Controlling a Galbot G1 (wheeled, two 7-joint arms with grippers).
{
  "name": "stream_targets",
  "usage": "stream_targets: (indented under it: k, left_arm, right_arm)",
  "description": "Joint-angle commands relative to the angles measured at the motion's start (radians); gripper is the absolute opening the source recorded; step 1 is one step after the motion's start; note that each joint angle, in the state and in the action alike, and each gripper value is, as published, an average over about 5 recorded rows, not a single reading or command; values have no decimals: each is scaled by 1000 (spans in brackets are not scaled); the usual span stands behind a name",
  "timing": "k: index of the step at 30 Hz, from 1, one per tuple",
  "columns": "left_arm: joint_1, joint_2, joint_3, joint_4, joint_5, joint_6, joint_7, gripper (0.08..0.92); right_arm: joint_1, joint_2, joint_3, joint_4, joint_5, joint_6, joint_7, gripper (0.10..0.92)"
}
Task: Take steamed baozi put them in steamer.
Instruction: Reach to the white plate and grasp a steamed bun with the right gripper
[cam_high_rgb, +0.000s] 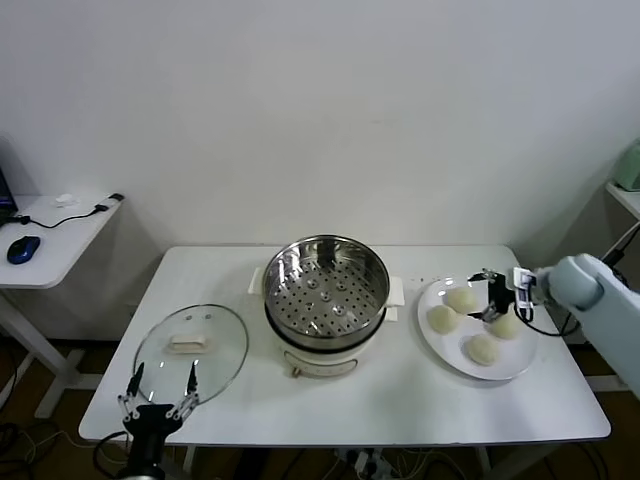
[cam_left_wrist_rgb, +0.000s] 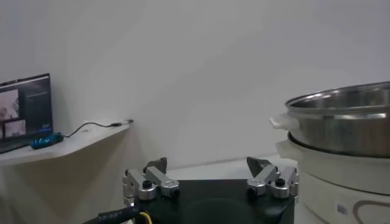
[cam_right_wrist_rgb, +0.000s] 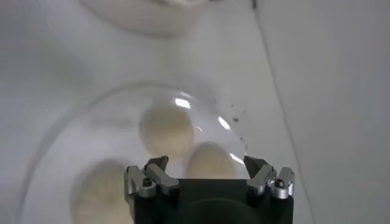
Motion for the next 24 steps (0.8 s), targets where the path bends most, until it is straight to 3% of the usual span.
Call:
stream_targets:
  k: [1,24]
  left_arm:
    - [-6,2,-4,6,-3,-5,-2,823]
    - [-45,32,-28,41,-10,33,0,823]
  right_arm:
    - [335,212,-318,-418,-160,129,-131,823]
    - [146,435,-103,-655,-283,143,-86,823]
